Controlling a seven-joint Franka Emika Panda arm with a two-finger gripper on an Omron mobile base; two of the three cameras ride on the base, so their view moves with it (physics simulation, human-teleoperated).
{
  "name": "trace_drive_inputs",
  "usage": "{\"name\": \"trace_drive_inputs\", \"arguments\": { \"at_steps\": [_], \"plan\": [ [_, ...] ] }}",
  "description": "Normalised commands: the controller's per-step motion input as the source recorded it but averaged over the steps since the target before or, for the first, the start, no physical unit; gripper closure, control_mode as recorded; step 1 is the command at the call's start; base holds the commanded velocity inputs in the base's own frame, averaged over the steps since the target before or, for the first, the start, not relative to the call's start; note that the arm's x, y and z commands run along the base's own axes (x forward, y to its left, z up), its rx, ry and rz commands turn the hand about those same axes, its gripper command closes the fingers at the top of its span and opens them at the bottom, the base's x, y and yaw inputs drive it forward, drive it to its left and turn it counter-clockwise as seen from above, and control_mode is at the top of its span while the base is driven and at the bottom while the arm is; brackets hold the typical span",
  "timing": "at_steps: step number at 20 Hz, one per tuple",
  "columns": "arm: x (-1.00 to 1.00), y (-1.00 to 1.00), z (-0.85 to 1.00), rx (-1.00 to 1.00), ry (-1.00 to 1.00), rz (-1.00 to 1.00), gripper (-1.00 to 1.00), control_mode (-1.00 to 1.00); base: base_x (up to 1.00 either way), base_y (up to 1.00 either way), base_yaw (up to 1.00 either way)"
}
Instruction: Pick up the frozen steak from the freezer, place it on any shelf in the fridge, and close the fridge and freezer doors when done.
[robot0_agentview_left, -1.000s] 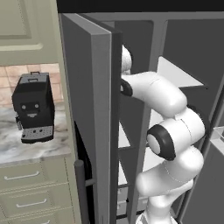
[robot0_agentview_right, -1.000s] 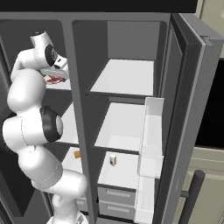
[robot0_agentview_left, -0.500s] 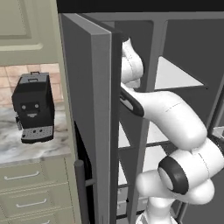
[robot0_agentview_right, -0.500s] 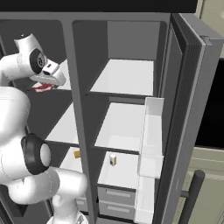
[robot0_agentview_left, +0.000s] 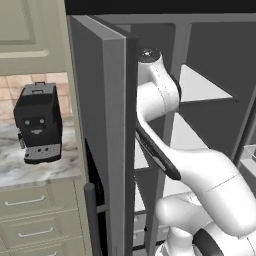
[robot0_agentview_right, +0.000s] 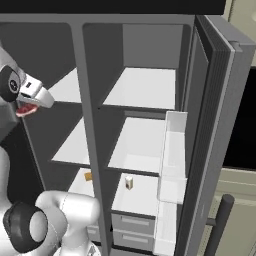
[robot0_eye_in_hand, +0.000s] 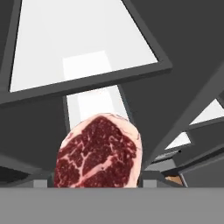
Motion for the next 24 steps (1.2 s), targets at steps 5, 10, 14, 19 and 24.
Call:
{"name": "trace_drive_inputs", "arguments": {
  "at_steps": [5,10,14,19,24],
  "plan": [
    [-1.00,-0.40,0.05,0.00,-0.08,0.05,1.00,-1.00,0.00,0.00,0.00],
    [-0.94,-0.97,0.03,0.00,-0.06,0.00,1.00,-1.00,0.00,0.00,0.00],
    [-0.14,-1.00,0.18,-0.02,-0.05,-0.03,1.00,-1.00,0.00,0.00,0.00],
    [0.34,-1.00,0.22,-0.02,-0.01,-0.06,1.00,-1.00,0.00,0.00,0.00],
    [0.97,-1.00,0.05,-0.04,0.04,-0.11,1.00,-1.00,0.00,0.00,0.00]
  ]
}}
